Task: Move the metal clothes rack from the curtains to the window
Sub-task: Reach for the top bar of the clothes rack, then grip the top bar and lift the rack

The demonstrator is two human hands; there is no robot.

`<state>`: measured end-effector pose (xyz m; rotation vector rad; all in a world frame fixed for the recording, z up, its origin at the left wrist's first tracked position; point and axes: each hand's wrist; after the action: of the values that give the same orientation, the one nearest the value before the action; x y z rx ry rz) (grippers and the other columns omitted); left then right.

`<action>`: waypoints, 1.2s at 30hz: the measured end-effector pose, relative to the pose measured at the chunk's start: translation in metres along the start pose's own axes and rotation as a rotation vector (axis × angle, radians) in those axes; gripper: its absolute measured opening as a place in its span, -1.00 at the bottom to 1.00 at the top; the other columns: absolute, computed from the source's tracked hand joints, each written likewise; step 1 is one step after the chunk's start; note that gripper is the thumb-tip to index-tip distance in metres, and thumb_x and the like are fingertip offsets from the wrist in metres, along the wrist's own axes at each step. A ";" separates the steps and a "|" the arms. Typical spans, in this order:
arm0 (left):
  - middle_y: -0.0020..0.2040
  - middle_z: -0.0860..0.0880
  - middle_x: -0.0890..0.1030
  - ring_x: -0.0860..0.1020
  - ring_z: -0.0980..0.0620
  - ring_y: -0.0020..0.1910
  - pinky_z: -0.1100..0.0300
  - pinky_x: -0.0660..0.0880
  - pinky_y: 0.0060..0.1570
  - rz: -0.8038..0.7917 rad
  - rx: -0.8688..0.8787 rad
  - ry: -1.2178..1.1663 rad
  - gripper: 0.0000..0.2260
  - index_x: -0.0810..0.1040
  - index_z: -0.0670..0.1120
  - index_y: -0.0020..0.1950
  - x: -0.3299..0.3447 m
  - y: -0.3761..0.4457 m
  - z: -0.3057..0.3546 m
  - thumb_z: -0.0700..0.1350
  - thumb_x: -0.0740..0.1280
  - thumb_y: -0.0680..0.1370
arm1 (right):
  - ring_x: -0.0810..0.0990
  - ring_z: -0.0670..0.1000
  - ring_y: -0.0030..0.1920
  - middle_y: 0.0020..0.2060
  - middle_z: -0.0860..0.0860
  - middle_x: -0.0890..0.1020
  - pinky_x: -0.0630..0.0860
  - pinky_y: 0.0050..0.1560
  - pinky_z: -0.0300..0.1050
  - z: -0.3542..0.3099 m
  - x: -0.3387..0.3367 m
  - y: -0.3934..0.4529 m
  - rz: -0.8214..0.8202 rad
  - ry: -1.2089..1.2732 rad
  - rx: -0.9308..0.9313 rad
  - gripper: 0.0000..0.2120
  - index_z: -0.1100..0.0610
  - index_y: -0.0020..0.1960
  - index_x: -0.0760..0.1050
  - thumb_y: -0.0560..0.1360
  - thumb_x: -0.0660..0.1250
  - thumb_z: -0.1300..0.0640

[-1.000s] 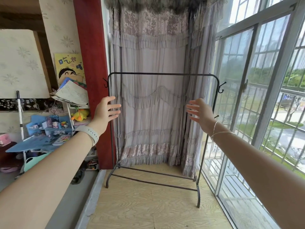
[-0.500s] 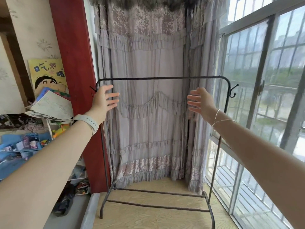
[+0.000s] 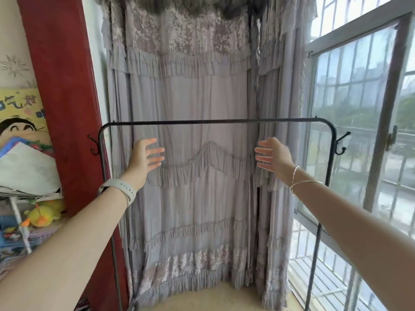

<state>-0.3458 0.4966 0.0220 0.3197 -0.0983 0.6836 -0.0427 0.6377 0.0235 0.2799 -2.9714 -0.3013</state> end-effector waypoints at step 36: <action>0.10 0.01 0.64 0.58 -0.06 0.12 0.01 0.47 0.14 -0.232 0.626 1.327 -0.54 0.53 0.04 0.22 0.059 0.391 -0.040 0.31 0.16 0.50 | 0.58 0.16 -0.18 -0.29 0.06 0.56 0.50 -0.20 -0.01 0.019 0.131 0.360 0.036 -1.390 -0.464 -0.55 0.15 -0.11 0.48 0.52 0.08 -0.22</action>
<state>-0.5487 0.8306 0.0960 0.4069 1.4170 0.5682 -0.2348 0.9620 0.0967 -0.1321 -3.9316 -1.7689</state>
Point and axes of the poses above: each hand's wrist, its own y-axis towards the middle knuckle, its own x-axis out of the palm, z = x × y
